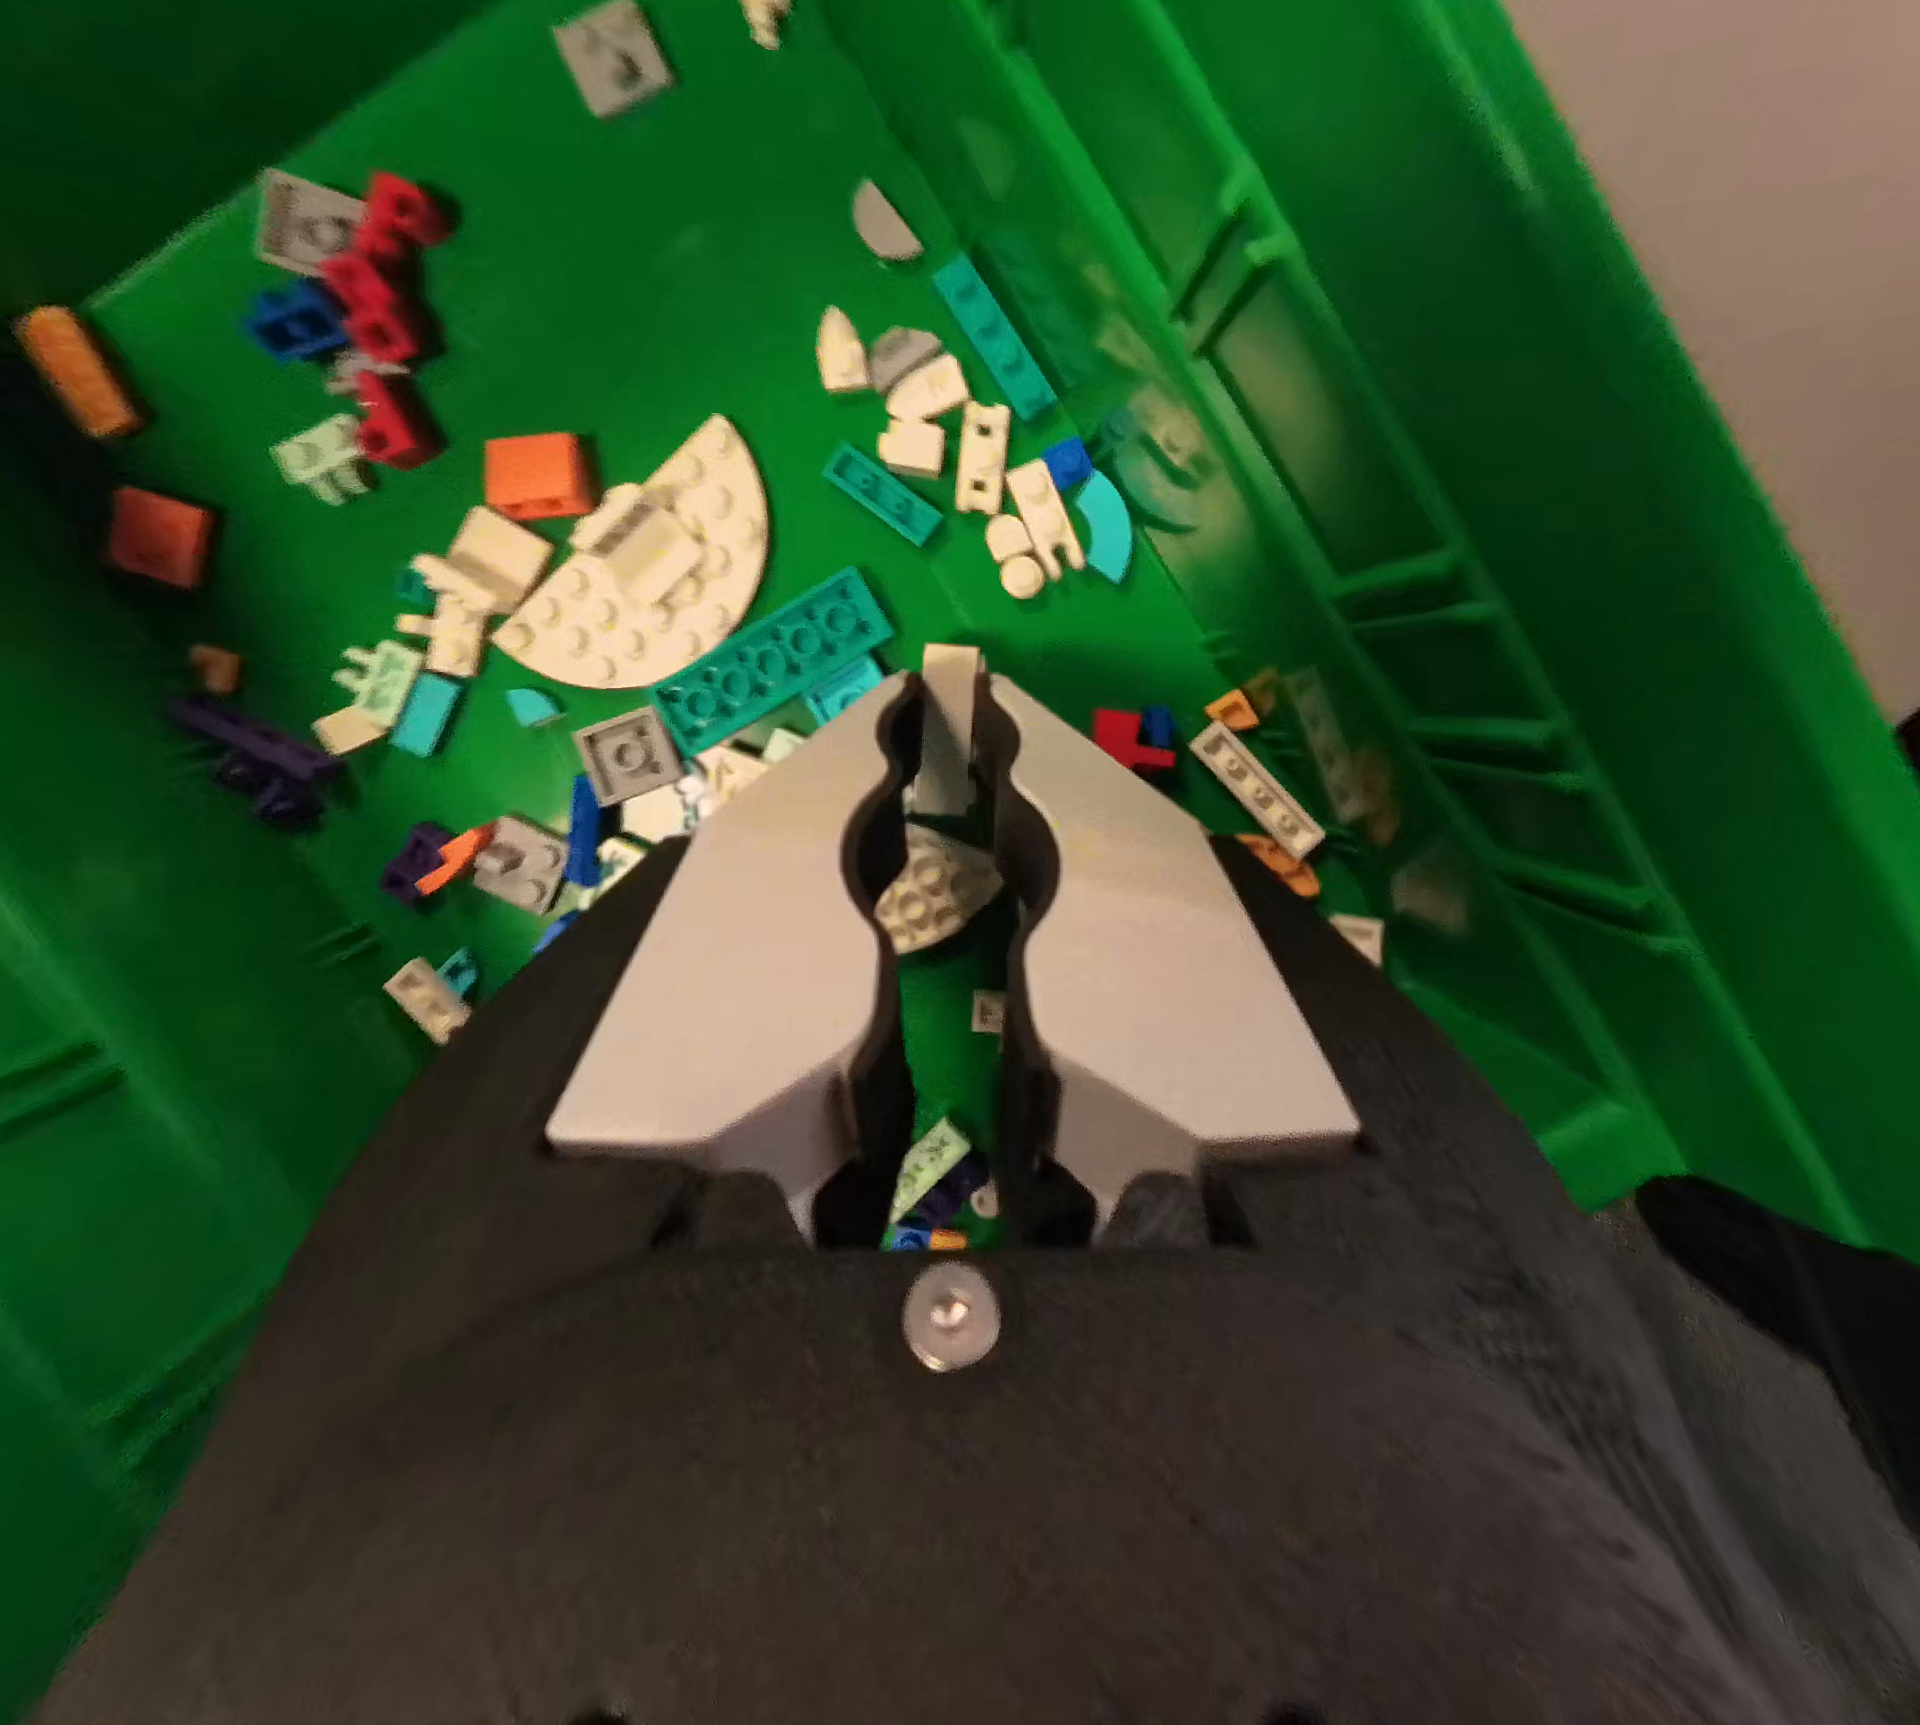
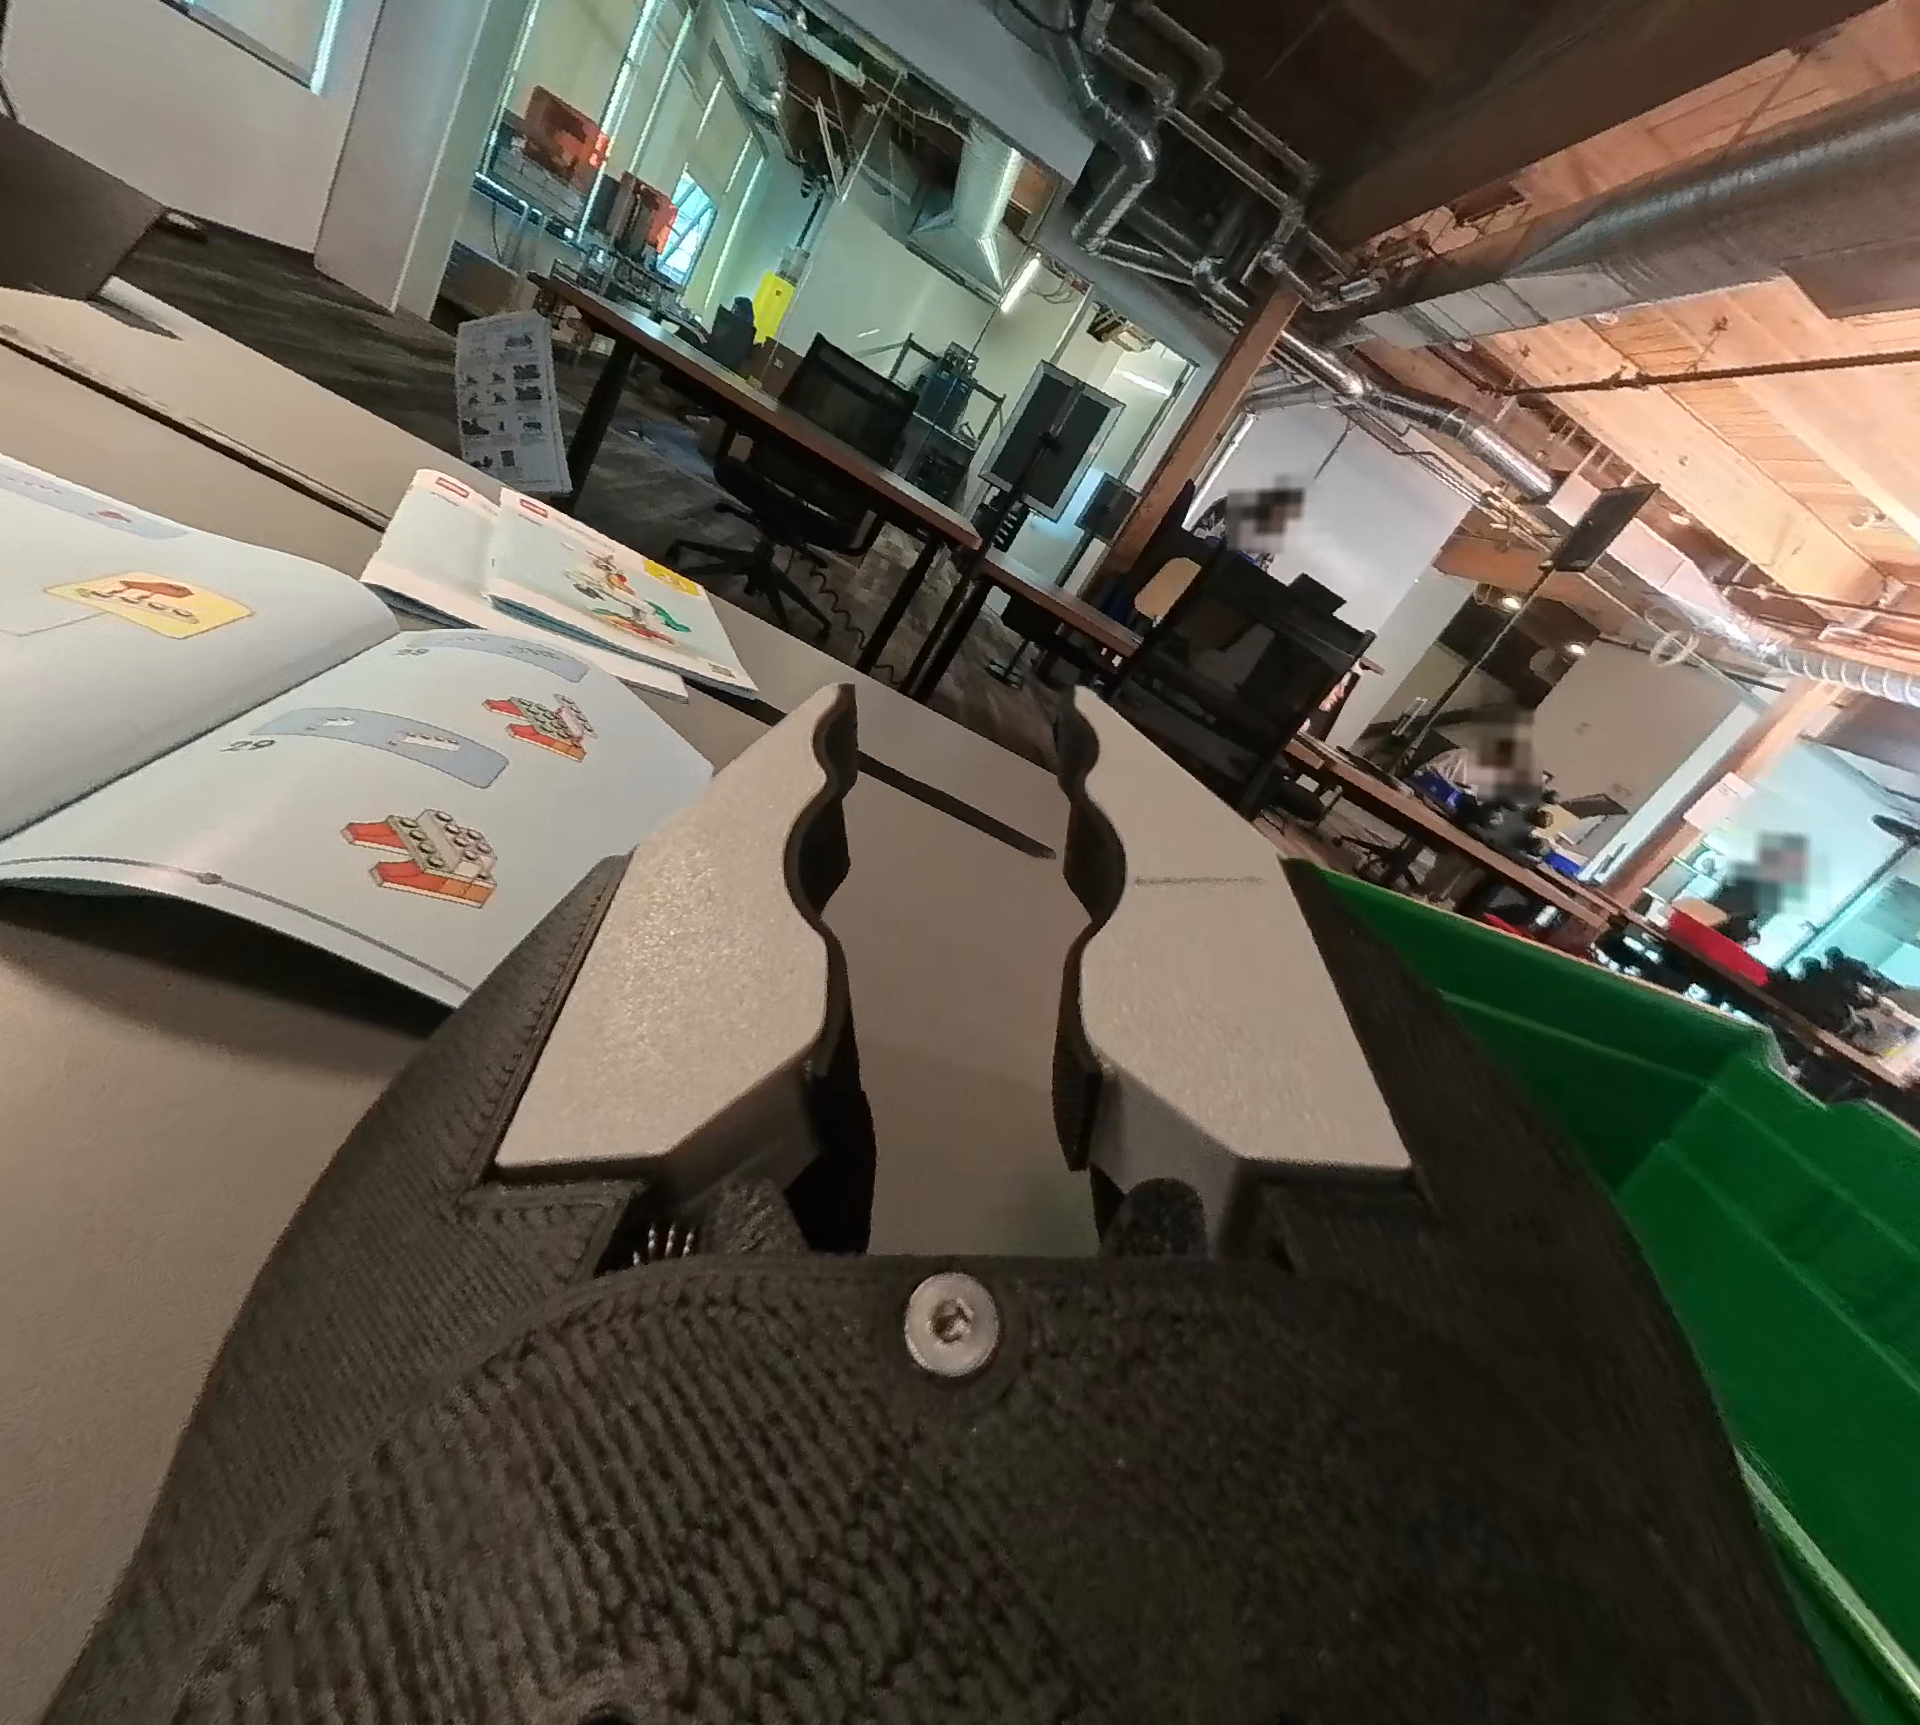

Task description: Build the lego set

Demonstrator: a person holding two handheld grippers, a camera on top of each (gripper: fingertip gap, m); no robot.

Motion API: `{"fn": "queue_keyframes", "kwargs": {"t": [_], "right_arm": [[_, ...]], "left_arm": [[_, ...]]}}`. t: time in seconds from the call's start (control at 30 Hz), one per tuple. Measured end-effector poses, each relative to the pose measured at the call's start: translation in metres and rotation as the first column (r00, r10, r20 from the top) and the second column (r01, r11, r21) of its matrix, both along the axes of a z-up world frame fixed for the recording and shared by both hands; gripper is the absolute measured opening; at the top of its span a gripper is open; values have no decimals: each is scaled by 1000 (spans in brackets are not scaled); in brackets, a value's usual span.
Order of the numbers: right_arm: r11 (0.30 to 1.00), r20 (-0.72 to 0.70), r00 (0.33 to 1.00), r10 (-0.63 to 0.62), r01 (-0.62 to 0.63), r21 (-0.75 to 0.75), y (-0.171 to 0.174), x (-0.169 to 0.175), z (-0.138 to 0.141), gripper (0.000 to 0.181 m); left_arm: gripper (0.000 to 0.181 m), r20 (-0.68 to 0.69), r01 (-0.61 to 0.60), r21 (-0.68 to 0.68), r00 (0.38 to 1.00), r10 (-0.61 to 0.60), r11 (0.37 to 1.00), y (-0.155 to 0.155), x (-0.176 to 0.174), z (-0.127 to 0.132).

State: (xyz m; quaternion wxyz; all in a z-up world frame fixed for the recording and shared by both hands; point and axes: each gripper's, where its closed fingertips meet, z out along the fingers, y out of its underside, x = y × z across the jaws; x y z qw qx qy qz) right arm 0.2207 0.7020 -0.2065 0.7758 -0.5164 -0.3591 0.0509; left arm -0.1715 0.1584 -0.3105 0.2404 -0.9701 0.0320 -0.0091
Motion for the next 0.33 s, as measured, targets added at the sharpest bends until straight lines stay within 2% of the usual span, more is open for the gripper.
{"fn": "queue_keyframes", "kwargs": {"t": [0.03,0.1,0.17,0.23,0.33], "right_arm": [[1000,8,1000,11,-11,5,-2,-2,0,36],[999,25,999,40,-40,15,-6,-8,-1,36],[997,39,997,73,-74,25,-11,-13,-1,36],[993,49,993,111,-113,36,-16,-20,-1,36],[983,65,983,173,-177,54,-28,-31,-1,36]], "left_arm": [[8,-1,-52,53,999,52,997,4,-5,9],[8,14,-191,231,981,193,954,13,-20,40],[8,119,-290,412,957,265,864,19,-24,79],[8,240,-353,554,935,262,754,22,-20,120],[8,393,-390,675,909,142,627,28,4,173]]}}
